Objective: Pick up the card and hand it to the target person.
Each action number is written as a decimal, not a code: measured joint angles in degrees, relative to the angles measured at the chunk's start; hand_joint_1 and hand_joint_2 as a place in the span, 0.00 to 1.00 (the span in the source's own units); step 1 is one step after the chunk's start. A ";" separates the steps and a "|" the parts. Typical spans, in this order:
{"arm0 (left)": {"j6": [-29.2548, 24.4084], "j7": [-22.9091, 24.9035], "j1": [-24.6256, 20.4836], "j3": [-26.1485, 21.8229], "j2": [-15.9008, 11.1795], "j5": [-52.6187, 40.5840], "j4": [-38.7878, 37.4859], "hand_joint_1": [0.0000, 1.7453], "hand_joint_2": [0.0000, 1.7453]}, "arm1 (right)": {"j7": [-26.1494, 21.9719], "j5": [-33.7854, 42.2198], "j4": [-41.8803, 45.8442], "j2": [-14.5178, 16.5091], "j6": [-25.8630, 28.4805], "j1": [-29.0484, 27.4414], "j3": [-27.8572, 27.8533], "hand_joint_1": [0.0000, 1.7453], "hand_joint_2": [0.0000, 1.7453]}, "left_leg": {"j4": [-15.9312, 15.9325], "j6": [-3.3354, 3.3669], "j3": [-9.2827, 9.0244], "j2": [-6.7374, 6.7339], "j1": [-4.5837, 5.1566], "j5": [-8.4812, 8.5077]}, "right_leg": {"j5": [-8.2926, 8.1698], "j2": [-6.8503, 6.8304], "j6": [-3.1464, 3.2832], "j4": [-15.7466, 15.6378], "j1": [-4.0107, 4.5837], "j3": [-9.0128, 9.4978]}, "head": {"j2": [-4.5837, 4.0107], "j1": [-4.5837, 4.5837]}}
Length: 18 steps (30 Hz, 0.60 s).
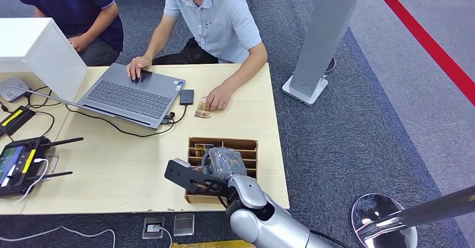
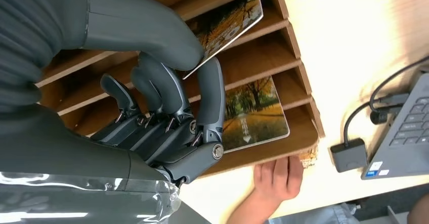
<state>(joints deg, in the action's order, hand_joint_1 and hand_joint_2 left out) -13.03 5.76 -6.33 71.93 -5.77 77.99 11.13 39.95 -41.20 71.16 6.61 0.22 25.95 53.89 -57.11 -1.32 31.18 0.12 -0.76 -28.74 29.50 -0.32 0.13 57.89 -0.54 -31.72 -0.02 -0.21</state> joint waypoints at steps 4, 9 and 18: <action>0.02 -0.23 0.01 -0.01 0.00 0.02 0.00 0.00 0.00 | 0.00 0.15 1.39 -0.68 2.92 0.37 0.25 0.88 1.00 | 0.00 0.00 0.00 0.00 0.00 0.00 | 0.00 0.00 0.00 0.00 0.00 -0.01 | 0.00 -0.01; 0.30 -0.57 0.08 -0.05 0.00 0.02 0.00 0.00 0.00 | -0.01 -0.77 5.98 -2.53 7.16 1.16 -0.06 0.88 1.00 | -0.01 0.00 -0.01 0.00 0.00 0.00 | 0.00 0.00 0.00 0.00 0.00 -0.01 | 0.00 0.00; 0.51 -1.02 0.13 -0.31 0.00 0.01 0.00 0.00 0.00 | -1.19 -2.55 15.66 -6.77 12.35 2.06 -1.68 0.88 1.00 | -0.01 0.00 0.00 0.00 0.00 0.00 | 0.00 0.00 0.00 0.00 0.00 -0.02 | 0.00 -0.01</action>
<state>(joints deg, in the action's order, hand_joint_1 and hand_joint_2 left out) -12.51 4.74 -6.19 71.63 -5.77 78.00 11.13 38.76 -43.75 86.82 -0.16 12.57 28.01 52.21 -57.12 -1.32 31.18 0.12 -0.76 -28.74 29.50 -0.32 0.13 57.88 -0.54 -31.74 -0.02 -0.21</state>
